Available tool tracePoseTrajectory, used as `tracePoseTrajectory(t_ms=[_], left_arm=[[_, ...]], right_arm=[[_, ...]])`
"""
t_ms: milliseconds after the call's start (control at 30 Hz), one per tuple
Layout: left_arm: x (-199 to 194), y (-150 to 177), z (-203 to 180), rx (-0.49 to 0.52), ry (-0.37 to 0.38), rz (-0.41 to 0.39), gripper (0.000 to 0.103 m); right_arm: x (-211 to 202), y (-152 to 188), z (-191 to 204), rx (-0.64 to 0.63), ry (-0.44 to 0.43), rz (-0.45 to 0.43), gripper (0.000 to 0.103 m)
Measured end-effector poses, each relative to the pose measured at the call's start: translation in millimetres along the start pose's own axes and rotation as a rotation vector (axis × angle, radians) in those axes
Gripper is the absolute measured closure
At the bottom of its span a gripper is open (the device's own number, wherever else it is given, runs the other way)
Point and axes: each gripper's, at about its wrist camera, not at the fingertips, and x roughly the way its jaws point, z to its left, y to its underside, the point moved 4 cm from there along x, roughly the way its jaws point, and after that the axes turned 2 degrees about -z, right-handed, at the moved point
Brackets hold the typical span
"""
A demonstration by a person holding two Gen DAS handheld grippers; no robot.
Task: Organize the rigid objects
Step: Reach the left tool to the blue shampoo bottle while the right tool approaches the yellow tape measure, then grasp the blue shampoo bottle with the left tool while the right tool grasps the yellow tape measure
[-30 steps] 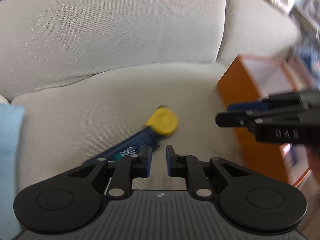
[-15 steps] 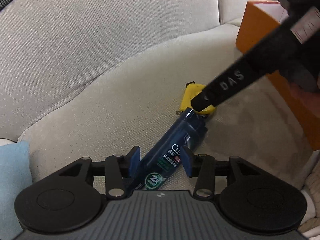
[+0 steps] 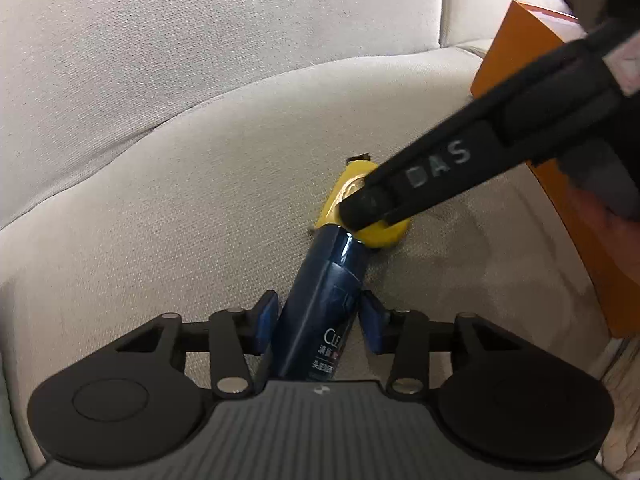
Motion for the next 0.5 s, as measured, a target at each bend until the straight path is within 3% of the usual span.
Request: tracePoseTrajectory(t_ms=[200,500], left_arm=[[-8,3,-1,-0.052,-0.021,0.001,0.063],[-40,9,3,-0.175,-0.029,-0.102,0.066]], right_arm=[[-18,2,3,-0.019,-0.033,-0.034,0.078],[-48,21,1,-0.073,0.044,-0.082,0.081]])
